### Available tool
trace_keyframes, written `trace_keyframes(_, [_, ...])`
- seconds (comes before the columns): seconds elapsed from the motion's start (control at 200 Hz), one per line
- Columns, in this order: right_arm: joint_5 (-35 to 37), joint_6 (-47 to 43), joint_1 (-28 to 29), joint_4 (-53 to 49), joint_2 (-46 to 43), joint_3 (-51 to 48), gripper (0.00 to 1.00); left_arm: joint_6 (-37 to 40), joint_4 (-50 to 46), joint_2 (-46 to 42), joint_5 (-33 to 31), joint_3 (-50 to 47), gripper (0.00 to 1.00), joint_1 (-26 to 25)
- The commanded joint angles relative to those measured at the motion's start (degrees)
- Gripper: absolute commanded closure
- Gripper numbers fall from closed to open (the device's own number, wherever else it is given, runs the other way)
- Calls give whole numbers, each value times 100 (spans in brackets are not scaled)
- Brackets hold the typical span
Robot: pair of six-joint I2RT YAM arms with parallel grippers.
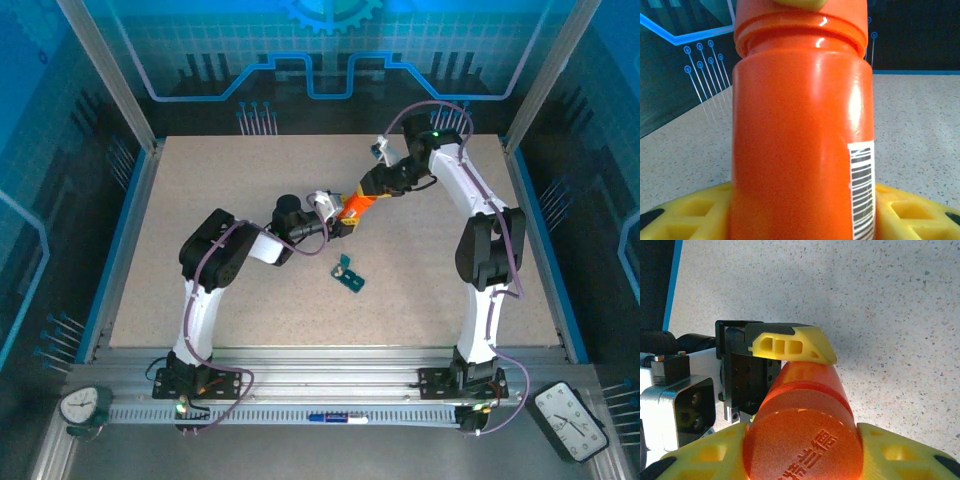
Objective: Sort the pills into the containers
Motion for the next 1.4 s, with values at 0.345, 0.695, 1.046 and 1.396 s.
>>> trace_keyframes(0.345, [-948, 1878, 108, 1283, -315, -1478, 66, 25, 287, -330, 168, 356, 100, -200])
trace_keyframes(0.695, [-964, 2089, -22, 1508, -494, -1556, 52, 18, 229, -299, 102, 298, 100, -226])
trace_keyframes(1.046, [-1029, 2321, -262, 1719, -791, -1179, 31, -38, 260, -249, 58, 234, 100, -223])
trace_keyframes(1.396, [-1133, 2626, -666, 2370, -1453, -1647, 17, -331, 469, -283, -16, 174, 100, -181])
